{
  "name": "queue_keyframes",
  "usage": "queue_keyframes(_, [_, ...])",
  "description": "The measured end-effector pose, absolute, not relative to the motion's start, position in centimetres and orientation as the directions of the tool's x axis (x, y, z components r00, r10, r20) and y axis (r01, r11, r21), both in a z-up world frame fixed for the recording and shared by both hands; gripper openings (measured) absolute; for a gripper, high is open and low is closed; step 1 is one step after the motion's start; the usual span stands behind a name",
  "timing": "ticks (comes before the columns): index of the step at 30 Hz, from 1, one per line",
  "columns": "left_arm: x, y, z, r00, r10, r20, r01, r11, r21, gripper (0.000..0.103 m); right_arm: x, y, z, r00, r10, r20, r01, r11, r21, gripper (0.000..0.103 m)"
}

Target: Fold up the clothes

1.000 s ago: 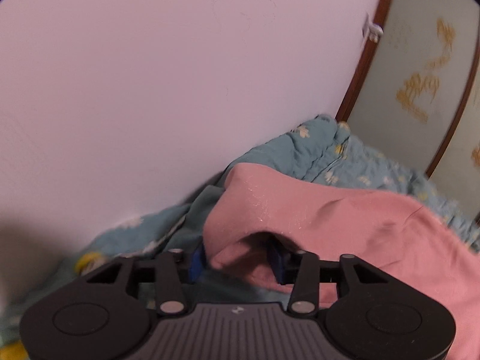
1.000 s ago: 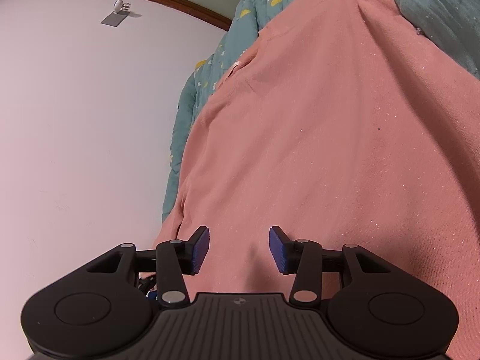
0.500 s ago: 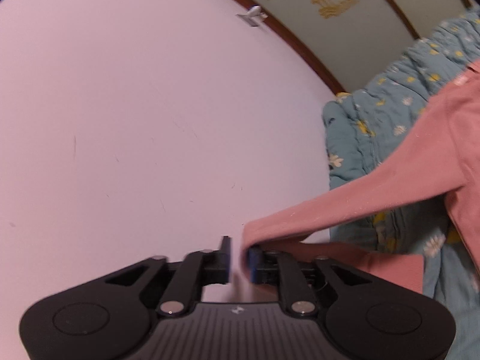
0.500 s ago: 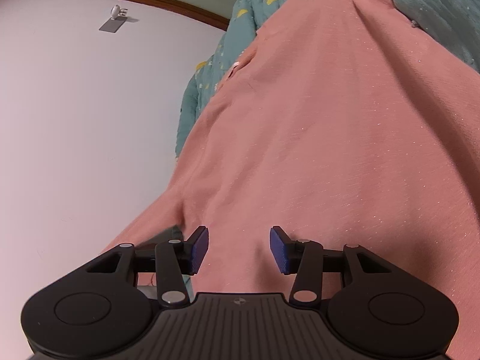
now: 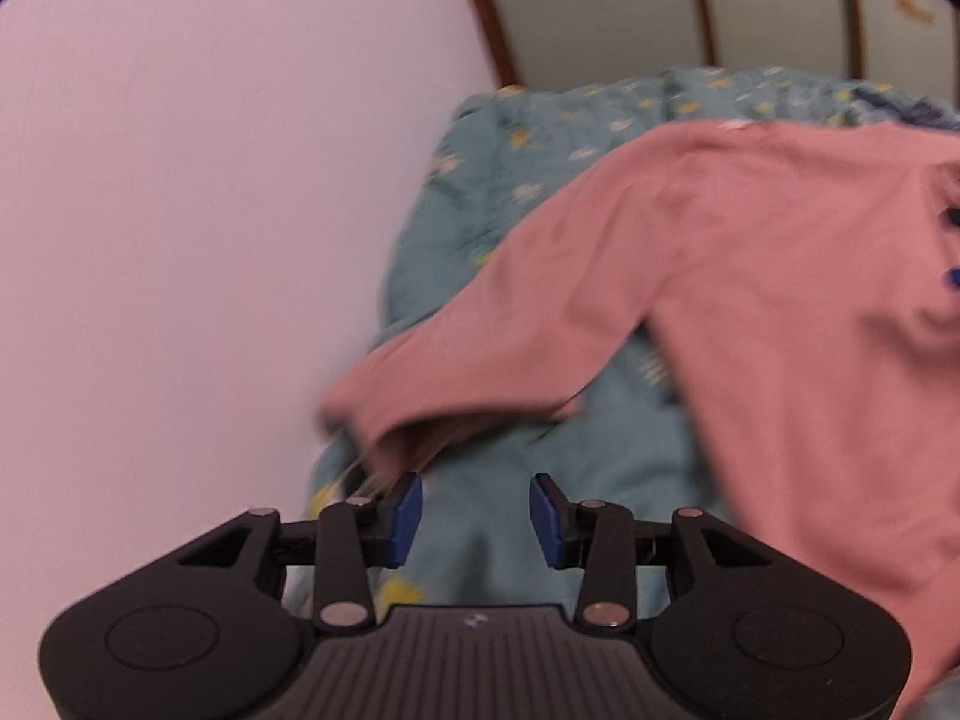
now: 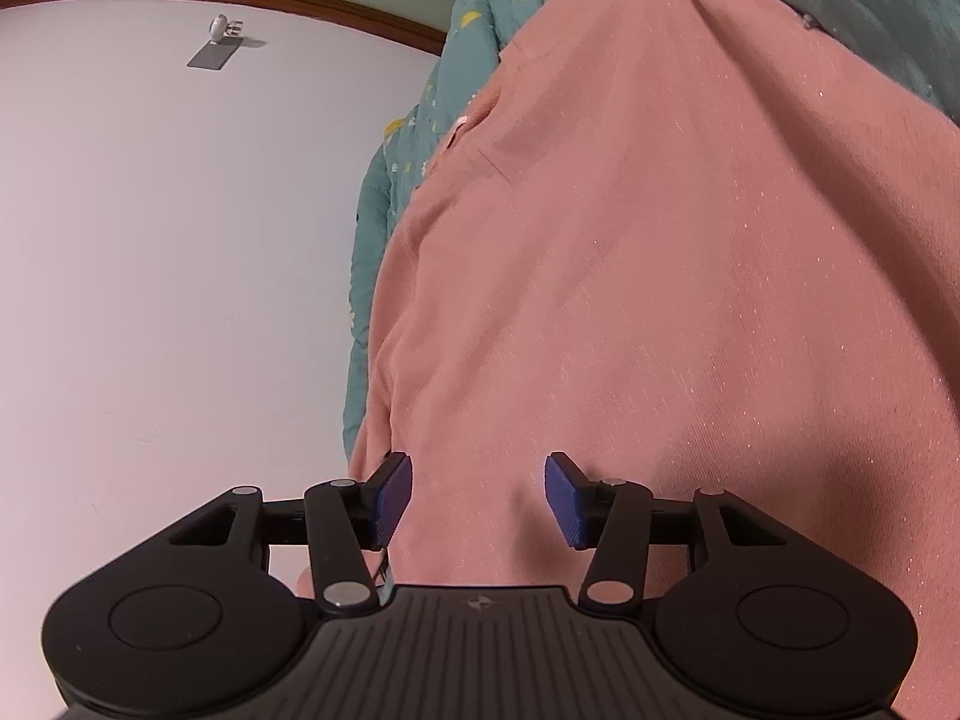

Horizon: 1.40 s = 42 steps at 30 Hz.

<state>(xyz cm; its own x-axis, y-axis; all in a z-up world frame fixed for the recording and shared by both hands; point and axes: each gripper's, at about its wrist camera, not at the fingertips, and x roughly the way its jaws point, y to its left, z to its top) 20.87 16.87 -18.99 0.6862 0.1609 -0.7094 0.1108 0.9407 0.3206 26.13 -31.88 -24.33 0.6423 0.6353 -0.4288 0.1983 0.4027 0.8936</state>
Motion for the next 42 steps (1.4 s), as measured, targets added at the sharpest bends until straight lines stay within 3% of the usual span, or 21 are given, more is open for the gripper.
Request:
queue_keyframes(6, [22.6,20.9,-19.7,0.728,0.113,-0.676,-0.102,0.993,0.056,0.042,26.2,-31.4,-24.4,0.629,0.644,-0.435,0.192,0.415,0.890,0.049])
queue_keyframes(7, [23.1,21.0,-20.1,0.729,0.120,-0.674,-0.122,0.992,0.044,0.046,26.2,-31.3,-24.4,0.627,0.644,-0.437,0.192,0.416,0.889,0.049])
queue_keyframes(11, [25.4,21.4,-21.7,0.709,0.167,-0.686,-0.203,0.979,0.028,0.045,26.3,-31.3,-24.6,0.625,0.644,-0.441,0.197,0.417,0.887,0.049])
queue_keyframes(12, [25.7,21.9,-21.8,0.715,0.145,-0.684,-0.228,0.973,-0.032,0.036,26.3,-31.4,-24.6,0.626,0.643,-0.441,0.198,0.416,0.888,0.049])
queue_keyframes(13, [25.9,22.2,-21.8,0.719,0.123,-0.684,-0.237,0.968,-0.076,0.012,26.3,-31.5,-24.6,0.627,0.642,-0.441,0.200,0.415,0.888,0.049])
queue_keyframes(14, [26.4,22.3,-21.5,0.709,0.104,-0.698,-0.249,0.962,-0.109,0.008,26.3,-31.5,-24.6,0.628,0.641,-0.441,0.201,0.413,0.888,0.049])
queue_keyframes(16, [26.8,21.2,-20.5,0.684,0.193,-0.704,-0.233,0.972,0.040,0.008,26.3,-31.7,-24.7,0.630,0.640,-0.439,0.206,0.408,0.889,0.049])
queue_keyframes(18, [26.6,18.4,-18.2,0.713,0.368,-0.597,-0.126,0.904,0.408,0.008,26.2,-31.9,-24.8,0.632,0.639,-0.438,0.212,0.402,0.891,0.049])
queue_keyframes(20, [26.2,17.7,-15.5,0.749,0.412,-0.519,-0.097,0.843,0.529,0.008,26.2,-32.0,-24.8,0.633,0.639,-0.436,0.212,0.399,0.892,0.049])
queue_keyframes(24, [24.8,17.7,-9.5,0.811,0.410,-0.417,-0.116,0.813,0.571,0.009,26.2,-31.8,-24.6,0.631,0.645,-0.431,0.207,0.395,0.895,0.049])
queue_keyframes(27, [22.1,16.3,-7.2,0.889,0.232,-0.394,-0.004,0.865,0.501,0.014,26.1,-31.5,-24.3,0.627,0.649,-0.430,0.199,0.399,0.895,0.049])
queue_keyframes(29, [20.6,14.3,-7.9,0.892,0.166,-0.420,0.109,0.823,0.557,0.019,26.0,-31.5,-24.3,0.626,0.651,-0.429,0.197,0.400,0.895,0.049])
queue_keyframes(31, [19.8,13.0,-10.9,0.860,0.223,-0.459,0.172,0.721,0.672,0.029,26.0,-31.4,-24.2,0.625,0.652,-0.429,0.198,0.399,0.895,0.049])
queue_keyframes(33, [19.1,12.4,-13.4,0.823,0.269,-0.500,0.228,0.649,0.725,0.029,25.9,-31.5,-24.3,0.627,0.652,-0.427,0.202,0.393,0.897,0.049])
queue_keyframes(36, [18.5,13.9,-15.6,0.750,0.257,-0.609,0.255,0.738,0.625,0.029,25.8,-31.8,-24.4,0.631,0.650,-0.423,0.211,0.381,0.900,0.050])
queue_keyframes(38, [18.5,15.8,-16.4,0.715,0.242,-0.656,0.191,0.835,0.517,0.036,25.8,-32.0,-24.5,0.633,0.649,-0.421,0.215,0.375,0.902,0.050])
queue_keyframes(39, [18.5,17.0,-16.6,0.698,0.233,-0.677,0.133,0.887,0.442,0.042,25.8,-32.0,-24.6,0.633,0.649,-0.422,0.219,0.373,0.902,0.051])
queue_keyframes(42, [18.3,21.0,-17.6,0.646,0.116,-0.755,-0.039,0.992,0.119,0.043,25.9,-32.0,-24.8,0.630,0.651,-0.423,0.225,0.368,0.902,0.051])
